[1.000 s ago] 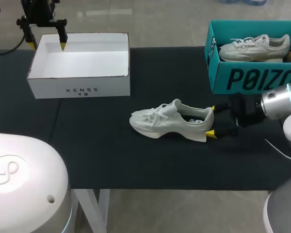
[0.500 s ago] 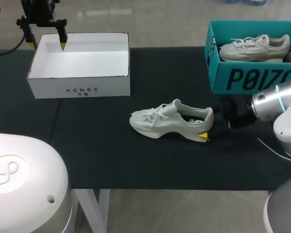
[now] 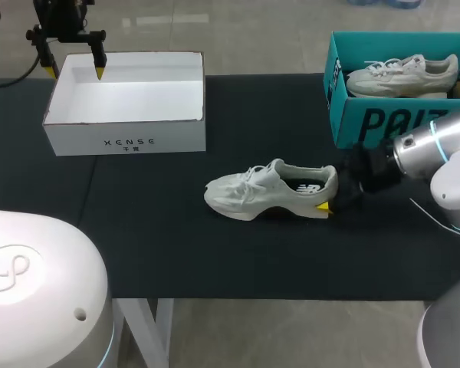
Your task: Take the shoe out of the shoebox, open the shoe tongue, remove and reinsert the insole, then place the shoe into the shoebox
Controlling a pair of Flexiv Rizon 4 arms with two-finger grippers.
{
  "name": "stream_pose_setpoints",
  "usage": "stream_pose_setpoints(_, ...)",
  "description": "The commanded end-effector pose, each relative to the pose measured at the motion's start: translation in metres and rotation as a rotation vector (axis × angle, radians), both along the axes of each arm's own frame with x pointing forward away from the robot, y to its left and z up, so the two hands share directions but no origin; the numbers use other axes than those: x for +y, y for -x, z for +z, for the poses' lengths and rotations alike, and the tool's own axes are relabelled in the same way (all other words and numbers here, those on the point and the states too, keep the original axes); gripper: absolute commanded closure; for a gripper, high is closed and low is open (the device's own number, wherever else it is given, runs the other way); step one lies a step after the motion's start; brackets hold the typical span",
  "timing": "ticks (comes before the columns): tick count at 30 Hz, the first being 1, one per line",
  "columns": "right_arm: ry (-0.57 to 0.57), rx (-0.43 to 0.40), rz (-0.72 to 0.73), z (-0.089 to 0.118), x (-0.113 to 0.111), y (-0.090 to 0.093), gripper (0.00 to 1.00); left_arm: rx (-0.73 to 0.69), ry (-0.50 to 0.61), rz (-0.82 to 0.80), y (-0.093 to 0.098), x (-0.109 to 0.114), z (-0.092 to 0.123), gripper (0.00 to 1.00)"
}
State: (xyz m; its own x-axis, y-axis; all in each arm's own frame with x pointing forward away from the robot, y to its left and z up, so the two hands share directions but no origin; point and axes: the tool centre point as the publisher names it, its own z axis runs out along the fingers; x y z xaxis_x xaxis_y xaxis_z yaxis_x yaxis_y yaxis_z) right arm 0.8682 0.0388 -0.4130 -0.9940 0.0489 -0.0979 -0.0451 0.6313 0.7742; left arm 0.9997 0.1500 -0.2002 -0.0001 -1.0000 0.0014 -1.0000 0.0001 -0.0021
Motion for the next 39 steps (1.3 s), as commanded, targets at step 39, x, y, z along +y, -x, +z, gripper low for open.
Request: stream_pose_setpoints(39, 0.010, 0.047, -0.029, -0.009, -0.009, -0.013, 1.00, 0.038, 0.048, -0.065, 0.016, -0.087, -0.032, 0.00)
